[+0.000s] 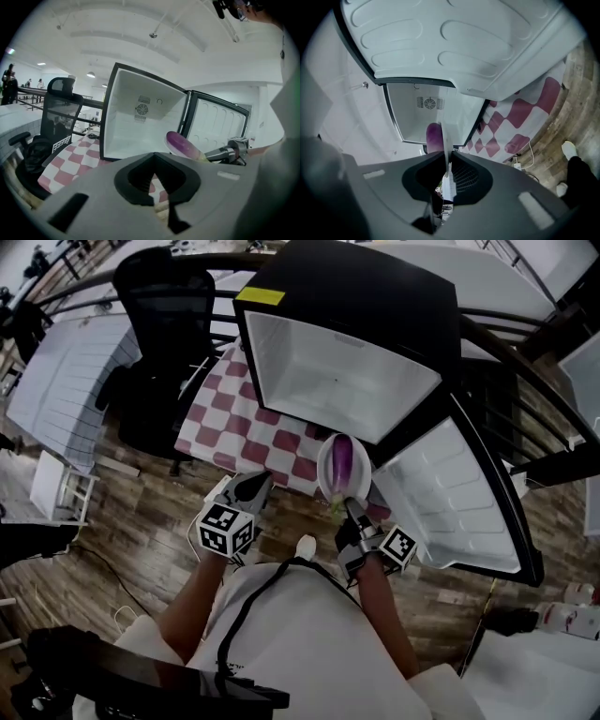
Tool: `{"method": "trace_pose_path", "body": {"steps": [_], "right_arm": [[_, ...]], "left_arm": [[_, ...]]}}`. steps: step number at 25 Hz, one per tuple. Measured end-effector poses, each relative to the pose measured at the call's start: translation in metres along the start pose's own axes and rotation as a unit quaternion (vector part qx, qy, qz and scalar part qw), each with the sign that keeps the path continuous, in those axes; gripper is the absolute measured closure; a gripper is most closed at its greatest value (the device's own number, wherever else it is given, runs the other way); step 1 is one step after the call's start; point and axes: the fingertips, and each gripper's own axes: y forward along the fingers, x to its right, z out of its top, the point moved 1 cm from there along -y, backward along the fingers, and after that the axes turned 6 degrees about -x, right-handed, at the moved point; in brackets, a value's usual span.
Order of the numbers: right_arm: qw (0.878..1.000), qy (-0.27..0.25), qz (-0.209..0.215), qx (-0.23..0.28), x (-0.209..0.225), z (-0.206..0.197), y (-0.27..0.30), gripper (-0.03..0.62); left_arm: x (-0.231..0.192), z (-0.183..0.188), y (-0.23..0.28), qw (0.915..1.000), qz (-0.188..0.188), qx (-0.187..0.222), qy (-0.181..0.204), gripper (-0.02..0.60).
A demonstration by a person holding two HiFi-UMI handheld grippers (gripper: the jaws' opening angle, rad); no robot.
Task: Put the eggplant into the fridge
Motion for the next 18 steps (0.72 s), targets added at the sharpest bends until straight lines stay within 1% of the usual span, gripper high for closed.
{"method": "trace_pose_path", "body": {"steps": [4,8,13,18], "right_arm": [[1.0,-0.004,0.003,-0.026,0.005,0.015,0.007,0.553],[0.999,-0.01,0.002,-0.053,0.008,0.022,0.013,0.553],[0.998,-0.009,-0.002,-0.065,0.018,0.03,0.02,0.553],[0.997,0.001,-0.002,-0.075,0.017,0.03,0.025,0.553]], "left_arm": [[0.008,0.005,0.022,1.0,0.008,-0.001,-0.001,0.577],[0.011,0.006,0.033,0.9998,0.019,-0.004,-0.005,0.577],[0.008,0.005,0.037,0.9993,0.034,-0.009,-0.011,0.577],[0.007,0.006,0.036,0.9989,0.043,-0.012,-0.013,0.577]]}}
